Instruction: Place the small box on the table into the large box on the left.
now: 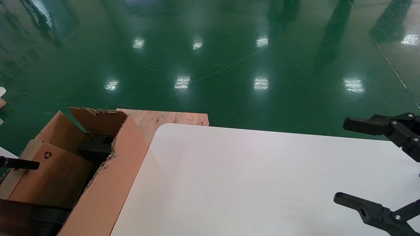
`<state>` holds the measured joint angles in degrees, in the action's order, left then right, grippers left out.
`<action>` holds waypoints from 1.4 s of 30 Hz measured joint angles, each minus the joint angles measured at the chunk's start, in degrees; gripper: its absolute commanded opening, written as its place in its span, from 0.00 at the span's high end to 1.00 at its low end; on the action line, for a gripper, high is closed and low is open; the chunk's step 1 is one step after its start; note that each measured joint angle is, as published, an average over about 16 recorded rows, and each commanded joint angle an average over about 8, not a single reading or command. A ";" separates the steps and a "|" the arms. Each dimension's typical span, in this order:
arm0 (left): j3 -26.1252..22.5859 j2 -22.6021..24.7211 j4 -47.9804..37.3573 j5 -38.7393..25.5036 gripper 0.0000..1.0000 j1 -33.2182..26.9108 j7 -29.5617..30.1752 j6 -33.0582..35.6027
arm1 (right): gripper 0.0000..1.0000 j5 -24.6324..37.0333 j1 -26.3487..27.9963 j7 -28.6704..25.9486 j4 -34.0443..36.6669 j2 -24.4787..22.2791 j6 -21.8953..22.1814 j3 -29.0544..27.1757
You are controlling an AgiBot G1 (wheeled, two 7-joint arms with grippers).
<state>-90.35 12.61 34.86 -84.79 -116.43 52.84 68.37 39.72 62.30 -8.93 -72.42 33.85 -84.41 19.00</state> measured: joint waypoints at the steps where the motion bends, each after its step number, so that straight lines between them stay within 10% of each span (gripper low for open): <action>1: 0.01 0.00 0.06 -0.01 0.00 -0.02 0.00 -0.02 | 0.00 0.00 0.00 0.00 0.00 0.00 0.00 0.00; 21: 1.51 1.35 8.08 1.45 0.00 -1.68 -0.30 -1.11 | 0.00 -0.01 0.01 0.01 0.01 0.00 0.00 0.02; 42: 6.80 12.74 26.26 15.49 0.00 -0.87 -5.28 -7.09 | 0.00 -0.02 0.01 0.02 0.01 -0.01 0.01 0.04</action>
<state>-83.55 25.35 61.12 -69.30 -117.31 47.55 61.28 39.70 62.31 -8.91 -72.40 33.84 -84.41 19.04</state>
